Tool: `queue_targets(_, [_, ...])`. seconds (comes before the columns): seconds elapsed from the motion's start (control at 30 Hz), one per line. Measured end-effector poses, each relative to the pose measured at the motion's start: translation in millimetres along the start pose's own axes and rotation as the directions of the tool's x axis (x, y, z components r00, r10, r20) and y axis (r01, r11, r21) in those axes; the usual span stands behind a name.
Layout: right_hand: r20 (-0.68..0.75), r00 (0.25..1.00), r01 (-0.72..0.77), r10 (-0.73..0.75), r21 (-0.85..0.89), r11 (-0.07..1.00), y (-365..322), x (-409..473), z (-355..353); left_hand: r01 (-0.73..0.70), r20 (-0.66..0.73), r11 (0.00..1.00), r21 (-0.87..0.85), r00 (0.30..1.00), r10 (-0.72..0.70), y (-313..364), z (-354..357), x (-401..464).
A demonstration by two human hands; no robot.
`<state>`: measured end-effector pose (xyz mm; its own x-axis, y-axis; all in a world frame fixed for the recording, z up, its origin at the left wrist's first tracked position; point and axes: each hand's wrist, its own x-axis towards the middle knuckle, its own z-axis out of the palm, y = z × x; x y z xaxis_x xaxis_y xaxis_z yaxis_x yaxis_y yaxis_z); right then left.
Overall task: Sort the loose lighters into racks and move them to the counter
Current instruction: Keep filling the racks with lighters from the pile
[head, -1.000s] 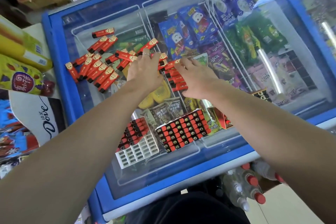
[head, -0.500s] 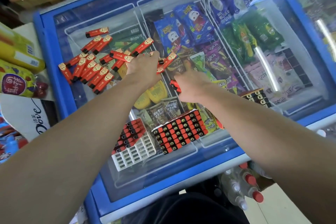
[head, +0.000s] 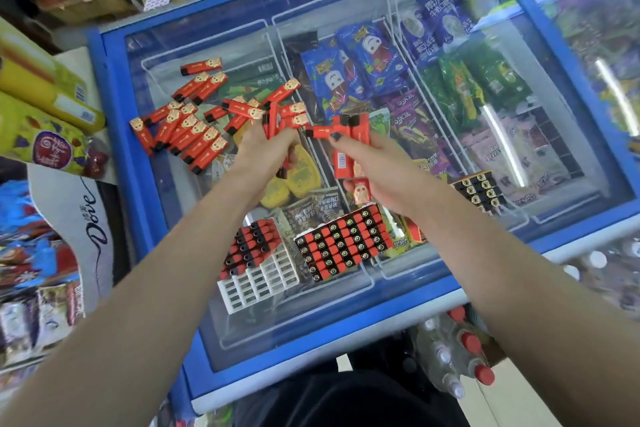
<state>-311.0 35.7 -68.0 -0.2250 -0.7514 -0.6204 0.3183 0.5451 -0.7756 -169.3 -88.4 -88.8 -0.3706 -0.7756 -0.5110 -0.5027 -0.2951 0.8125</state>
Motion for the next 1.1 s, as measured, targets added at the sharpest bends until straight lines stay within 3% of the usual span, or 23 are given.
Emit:
queue_targets(0.3, [-0.011,1.0,0.026,-0.027,-0.079,0.997,19.5,-52.0,74.2,0.097,0.12,0.913,-0.396,0.991,-0.053,-43.4,-30.0,-104.9])
queue_targets(0.43, [-0.015,1.0,0.014,-0.014,0.001,1.0,39.2,-62.3,100.1,0.062,0.129,0.931,-0.359,0.992,-0.016,-65.2,-41.6,-142.9])
queue_targets(0.67, [0.017,0.998,-0.054,0.054,0.046,0.997,60.1,-78.8,124.4,0.085,0.039,0.928,-0.363,0.996,-0.075,-91.9,-52.9,-175.7])
queue_targets(0.83, [0.206,0.977,-0.135,0.059,0.379,0.915,60.7,-80.4,119.3,0.196,0.199,0.828,-0.526,0.975,-0.104,-104.4,-67.8,-190.3])
queue_targets(1.1, [0.28,0.959,-0.134,0.034,0.348,0.928,66.9,-85.1,116.5,0.258,0.272,0.68,-0.686,0.958,-0.089,-119.3,-72.3,-198.8])
